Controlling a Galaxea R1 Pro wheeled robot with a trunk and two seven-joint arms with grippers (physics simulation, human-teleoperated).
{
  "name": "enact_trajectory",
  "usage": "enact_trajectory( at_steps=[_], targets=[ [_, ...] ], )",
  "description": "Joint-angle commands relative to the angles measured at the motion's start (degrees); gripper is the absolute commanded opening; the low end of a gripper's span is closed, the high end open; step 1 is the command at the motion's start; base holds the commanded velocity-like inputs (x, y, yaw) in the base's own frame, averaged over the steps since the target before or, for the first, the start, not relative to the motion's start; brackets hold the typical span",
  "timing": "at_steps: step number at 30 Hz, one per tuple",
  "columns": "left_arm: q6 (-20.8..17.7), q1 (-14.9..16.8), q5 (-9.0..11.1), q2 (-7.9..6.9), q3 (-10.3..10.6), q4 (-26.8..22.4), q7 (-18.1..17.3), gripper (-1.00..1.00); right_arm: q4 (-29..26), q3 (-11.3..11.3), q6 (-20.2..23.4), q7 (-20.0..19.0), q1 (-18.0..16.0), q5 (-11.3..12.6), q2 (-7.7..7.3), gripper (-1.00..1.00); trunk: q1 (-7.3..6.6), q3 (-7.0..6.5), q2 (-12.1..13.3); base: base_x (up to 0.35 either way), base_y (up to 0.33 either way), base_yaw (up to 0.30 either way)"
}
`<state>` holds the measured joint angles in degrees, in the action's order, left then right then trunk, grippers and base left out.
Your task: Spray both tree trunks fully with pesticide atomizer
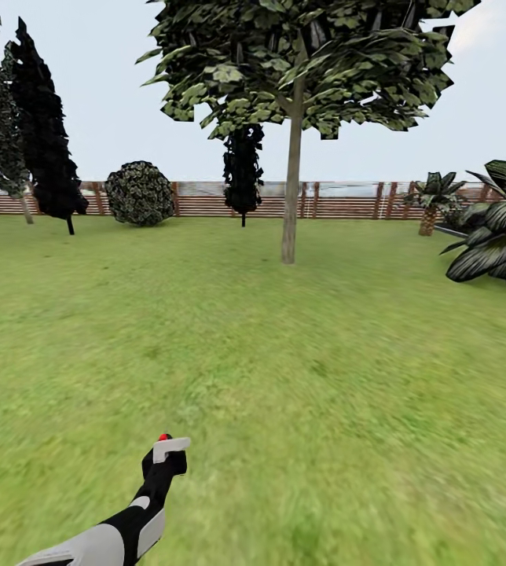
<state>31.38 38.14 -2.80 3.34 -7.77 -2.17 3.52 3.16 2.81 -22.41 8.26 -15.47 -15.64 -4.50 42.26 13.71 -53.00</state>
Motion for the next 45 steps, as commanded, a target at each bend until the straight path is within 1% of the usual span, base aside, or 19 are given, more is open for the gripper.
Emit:
enact_trajectory(
  at_steps=[1,13,45],
  targets=[
    [0.0,0.0,-0.01,0.0,0.03,0.01,0.0,-1.0,0.0,0.0,0.0,0.0,0.0,0.0,0.0,1.0,0.0,0.0,0.0,0.35,0.091,0.0],
    [-0.07,0.0,-0.08,0.0,0.03,0.06,0.0,-1.0,-0.08,-0.08,0.0,0.04,0.0,-0.02,-0.05,1.0,0.0,0.0,0.0,0.35,0.076,0.0],
    [-0.35,0.0,-0.1,0.05,0.03,0.15,0.0,-1.0,-0.26,-0.09,-0.26,0.26,0.0,0.0,-0.42,1.0,0.0,0.0,0.0,0.35,0.003,0.0]
  ],
)
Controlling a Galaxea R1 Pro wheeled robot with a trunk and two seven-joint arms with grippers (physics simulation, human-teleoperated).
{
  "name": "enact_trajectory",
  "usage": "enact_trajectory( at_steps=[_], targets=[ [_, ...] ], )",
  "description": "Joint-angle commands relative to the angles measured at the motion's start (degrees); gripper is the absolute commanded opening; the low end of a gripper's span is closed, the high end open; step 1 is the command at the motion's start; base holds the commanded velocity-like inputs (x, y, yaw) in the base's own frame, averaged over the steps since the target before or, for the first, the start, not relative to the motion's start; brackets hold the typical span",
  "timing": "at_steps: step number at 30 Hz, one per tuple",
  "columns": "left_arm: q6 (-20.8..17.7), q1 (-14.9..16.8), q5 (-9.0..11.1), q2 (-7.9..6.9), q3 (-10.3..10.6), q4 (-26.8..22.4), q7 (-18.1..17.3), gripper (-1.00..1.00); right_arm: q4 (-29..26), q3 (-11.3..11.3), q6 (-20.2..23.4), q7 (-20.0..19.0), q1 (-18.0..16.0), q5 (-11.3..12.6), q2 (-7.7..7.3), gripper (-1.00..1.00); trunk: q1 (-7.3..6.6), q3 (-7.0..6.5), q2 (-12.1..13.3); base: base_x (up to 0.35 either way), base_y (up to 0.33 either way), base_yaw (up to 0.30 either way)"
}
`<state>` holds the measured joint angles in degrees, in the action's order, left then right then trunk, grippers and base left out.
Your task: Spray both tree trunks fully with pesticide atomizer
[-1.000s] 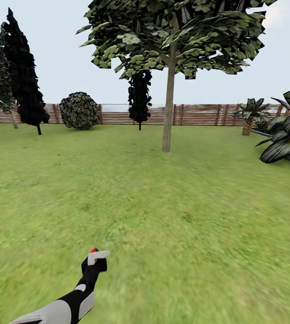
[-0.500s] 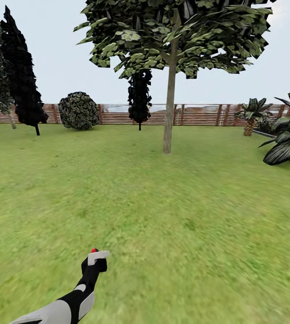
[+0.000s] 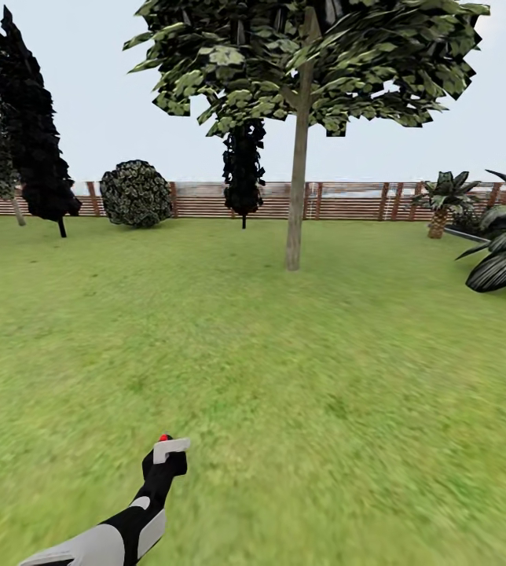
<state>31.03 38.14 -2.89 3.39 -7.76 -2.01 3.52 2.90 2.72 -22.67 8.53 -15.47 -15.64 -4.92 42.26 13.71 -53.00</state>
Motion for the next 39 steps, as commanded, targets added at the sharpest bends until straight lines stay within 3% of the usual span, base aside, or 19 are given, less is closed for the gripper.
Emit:
enact_trajectory(
  at_steps=[1,8,12,39],
  targets=[
    [0.0,0.0,-0.01,0.01,0.06,-0.01,0.0,-1.0,0.0,0.0,0.0,0.0,0.0,0.0,0.0,1.0,0.0,0.0,0.0,0.35,0.0,0.0],
    [-0.01,0.0,-0.01,0.18,0.09,-0.01,-0.06,-1.0,0.13,0.0,0.08,0.0,0.0,-0.07,0.0,1.0,0.0,0.0,0.0,0.35,0.0,0.0],
    [-0.01,0.0,-0.01,1.2,0.1,-0.01,-0.09,-1.0,0.19,0.0,0.09,0.0,0.0,-0.09,0.0,1.0,0.0,0.0,0.0,0.35,0.0,0.0],
    [-0.01,0.0,-0.01,1.29,0.03,-0.01,-0.09,-1.0,0.26,0.0,0.09,0.0,0.0,-0.09,0.0,1.0,0.0,0.0,0.0,0.35,0.0,-0.005]
  ],
)
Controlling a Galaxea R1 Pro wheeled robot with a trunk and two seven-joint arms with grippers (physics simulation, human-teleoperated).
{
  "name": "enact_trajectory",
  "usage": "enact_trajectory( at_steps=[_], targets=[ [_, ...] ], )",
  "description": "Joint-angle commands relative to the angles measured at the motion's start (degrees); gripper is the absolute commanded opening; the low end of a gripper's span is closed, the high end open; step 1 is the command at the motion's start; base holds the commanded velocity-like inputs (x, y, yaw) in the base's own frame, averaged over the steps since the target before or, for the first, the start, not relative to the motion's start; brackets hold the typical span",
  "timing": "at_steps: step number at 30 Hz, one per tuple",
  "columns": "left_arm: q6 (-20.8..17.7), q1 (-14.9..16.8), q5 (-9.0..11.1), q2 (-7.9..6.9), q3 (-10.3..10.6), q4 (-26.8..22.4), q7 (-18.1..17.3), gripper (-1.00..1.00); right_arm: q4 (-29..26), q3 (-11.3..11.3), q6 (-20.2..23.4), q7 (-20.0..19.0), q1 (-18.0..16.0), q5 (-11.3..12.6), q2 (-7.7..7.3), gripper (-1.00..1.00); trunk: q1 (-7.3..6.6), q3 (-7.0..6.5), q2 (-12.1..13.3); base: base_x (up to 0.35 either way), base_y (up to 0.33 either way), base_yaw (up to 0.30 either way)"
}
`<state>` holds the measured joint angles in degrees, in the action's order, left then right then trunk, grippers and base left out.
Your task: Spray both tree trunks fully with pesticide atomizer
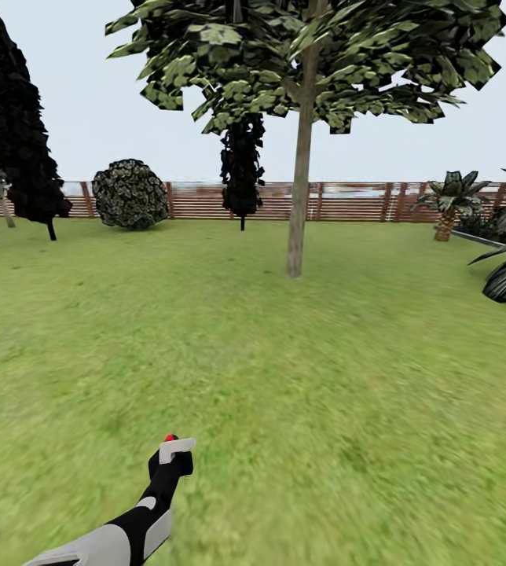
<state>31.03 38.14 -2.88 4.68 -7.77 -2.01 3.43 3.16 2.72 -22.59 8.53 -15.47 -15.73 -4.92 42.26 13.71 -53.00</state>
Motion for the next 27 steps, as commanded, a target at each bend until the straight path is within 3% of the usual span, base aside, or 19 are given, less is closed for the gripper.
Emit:
enact_trajectory(
  at_steps=[1,11,27],
  targets=[
    [0.0,0.0,-0.02,0.0,0.04,-0.01,0.0,-1.0,0.0,0.0,0.0,0.0,0.0,0.0,0.0,1.0,0.0,0.0,0.0,0.35,0.0,-0.071],
    [0.0,0.0,-0.02,0.04,0.05,-0.01,0.0,-1.0,0.0,0.0,0.0,0.0,0.0,0.0,0.0,1.0,0.0,0.0,0.0,0.35,0.0,-0.099],
    [0.0,0.0,-0.04,0.01,0.04,-0.01,0.0,-1.0,0.0,0.0,0.0,0.0,0.0,0.0,0.0,1.0,0.0,0.0,0.0,0.35,0.0,-0.008]
  ],
)
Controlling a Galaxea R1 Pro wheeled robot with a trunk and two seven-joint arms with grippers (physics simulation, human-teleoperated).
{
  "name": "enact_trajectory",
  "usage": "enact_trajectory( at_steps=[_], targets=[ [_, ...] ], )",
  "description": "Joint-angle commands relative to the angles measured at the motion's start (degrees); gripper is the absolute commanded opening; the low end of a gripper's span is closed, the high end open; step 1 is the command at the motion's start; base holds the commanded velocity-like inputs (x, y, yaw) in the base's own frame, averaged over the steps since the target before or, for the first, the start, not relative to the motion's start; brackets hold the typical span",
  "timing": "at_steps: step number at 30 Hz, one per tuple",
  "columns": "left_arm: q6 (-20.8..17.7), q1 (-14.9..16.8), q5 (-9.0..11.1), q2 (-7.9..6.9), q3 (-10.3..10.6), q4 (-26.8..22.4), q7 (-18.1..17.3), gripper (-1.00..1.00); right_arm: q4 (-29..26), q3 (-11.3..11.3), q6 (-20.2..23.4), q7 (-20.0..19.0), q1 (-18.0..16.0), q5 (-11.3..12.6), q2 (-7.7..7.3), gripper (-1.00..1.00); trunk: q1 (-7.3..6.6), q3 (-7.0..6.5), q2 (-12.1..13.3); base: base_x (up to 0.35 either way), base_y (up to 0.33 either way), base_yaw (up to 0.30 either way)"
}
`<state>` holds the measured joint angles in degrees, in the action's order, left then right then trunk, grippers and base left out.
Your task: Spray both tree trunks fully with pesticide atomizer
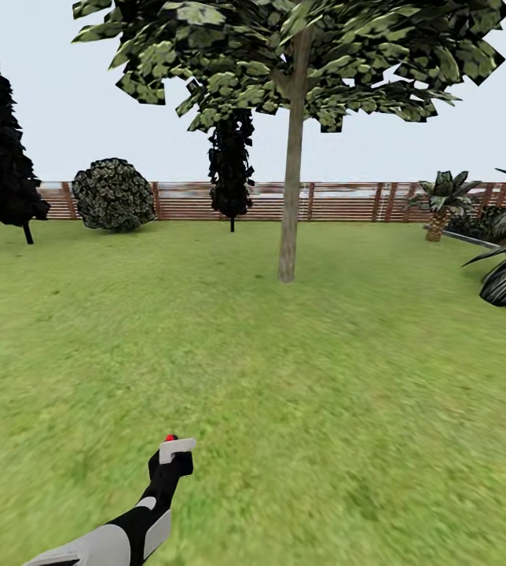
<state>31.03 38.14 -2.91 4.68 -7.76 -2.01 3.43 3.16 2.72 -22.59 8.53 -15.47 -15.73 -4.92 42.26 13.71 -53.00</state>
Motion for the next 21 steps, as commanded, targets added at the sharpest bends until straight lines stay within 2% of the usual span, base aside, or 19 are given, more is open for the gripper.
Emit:
enact_trajectory(
  at_steps=[1,5,15,21],
  targets=[
    [0.0,0.0,-0.02,0.0,0.03,-0.01,0.0,-1.0,0.0,0.0,0.0,0.0,0.0,0.0,0.0,1.0,0.0,0.0,0.0,0.35,0.0,0.0],
    [0.0,0.0,-0.04,-0.02,0.03,-0.01,0.0,-1.0,0.0,0.0,0.0,0.0,0.0,0.0,0.0,1.0,0.0,0.0,0.0,0.35,0.0,-0.115],
    [0.0,0.0,-0.03,-0.03,0.03,-0.01,0.0,-1.0,0.0,0.0,0.0,0.0,0.0,0.0,0.0,1.0,0.0,0.0,0.0,0.35,0.0,-0.244],
    [0.0,0.0,-0.04,-0.02,0.03,-0.01,0.0,-1.0,0.0,0.0,0.0,0.0,0.0,0.0,0.0,1.0,0.0,0.0,0.0,0.35,-0.049,-0.114]
  ],
)
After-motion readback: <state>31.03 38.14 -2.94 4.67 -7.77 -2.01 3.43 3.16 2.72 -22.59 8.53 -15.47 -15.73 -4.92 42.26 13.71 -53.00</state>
